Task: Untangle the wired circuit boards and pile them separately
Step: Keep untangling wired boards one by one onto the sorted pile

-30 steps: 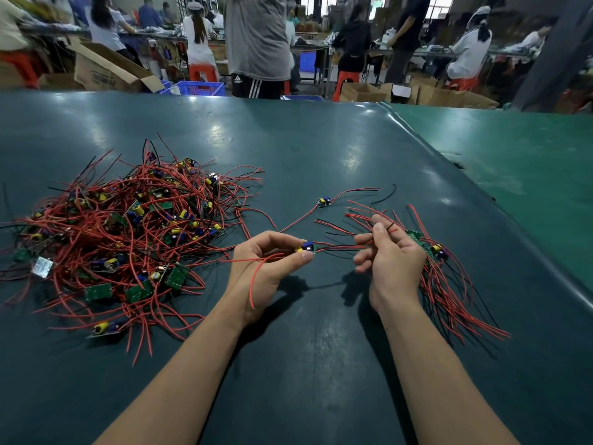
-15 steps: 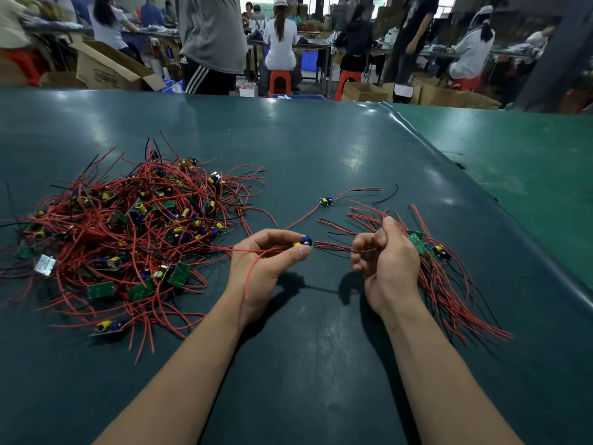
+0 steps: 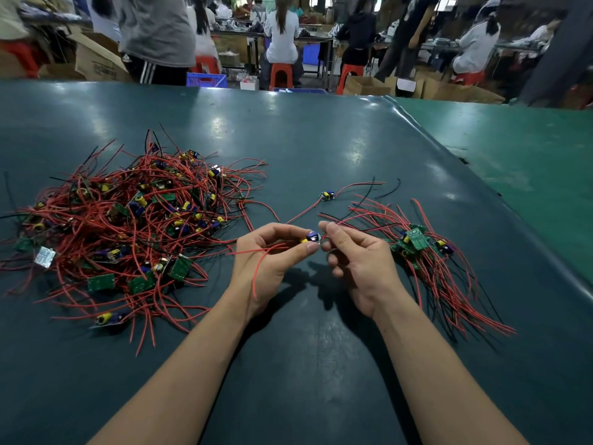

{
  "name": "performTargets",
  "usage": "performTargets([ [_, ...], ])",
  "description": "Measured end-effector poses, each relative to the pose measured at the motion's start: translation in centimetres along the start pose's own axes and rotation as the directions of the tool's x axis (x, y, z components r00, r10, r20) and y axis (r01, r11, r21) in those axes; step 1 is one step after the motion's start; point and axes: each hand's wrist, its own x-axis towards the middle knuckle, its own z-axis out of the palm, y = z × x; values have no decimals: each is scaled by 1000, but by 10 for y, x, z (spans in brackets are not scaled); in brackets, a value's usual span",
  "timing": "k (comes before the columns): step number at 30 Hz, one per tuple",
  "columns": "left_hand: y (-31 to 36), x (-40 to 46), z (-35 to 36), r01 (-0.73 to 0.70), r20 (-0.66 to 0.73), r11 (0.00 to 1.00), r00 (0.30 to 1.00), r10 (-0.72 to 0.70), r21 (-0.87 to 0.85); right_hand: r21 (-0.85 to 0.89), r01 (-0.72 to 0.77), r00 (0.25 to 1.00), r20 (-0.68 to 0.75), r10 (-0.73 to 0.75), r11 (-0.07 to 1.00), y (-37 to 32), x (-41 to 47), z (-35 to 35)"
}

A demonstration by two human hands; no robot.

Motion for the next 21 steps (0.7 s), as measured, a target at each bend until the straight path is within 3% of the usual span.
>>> performTargets([
  [4,0,-1,1,-4,2,1000,1000,4,-7,-30,85,991,-97,-87,996,-3,3,-3],
  [9,1,0,1,-3,-6,1000,1000,3,-12,153,194,939,-317,-138,969,-13,12,-16],
  [16,2,-1,0,10,6,998,1000,-10,-56,410,154,941,-339,-7,899,-14,13,-16],
  [21,1,1,-5,0,-15,996,1000,-2,-88,399,130,958,-288,-11,908,-14,14,-18],
])
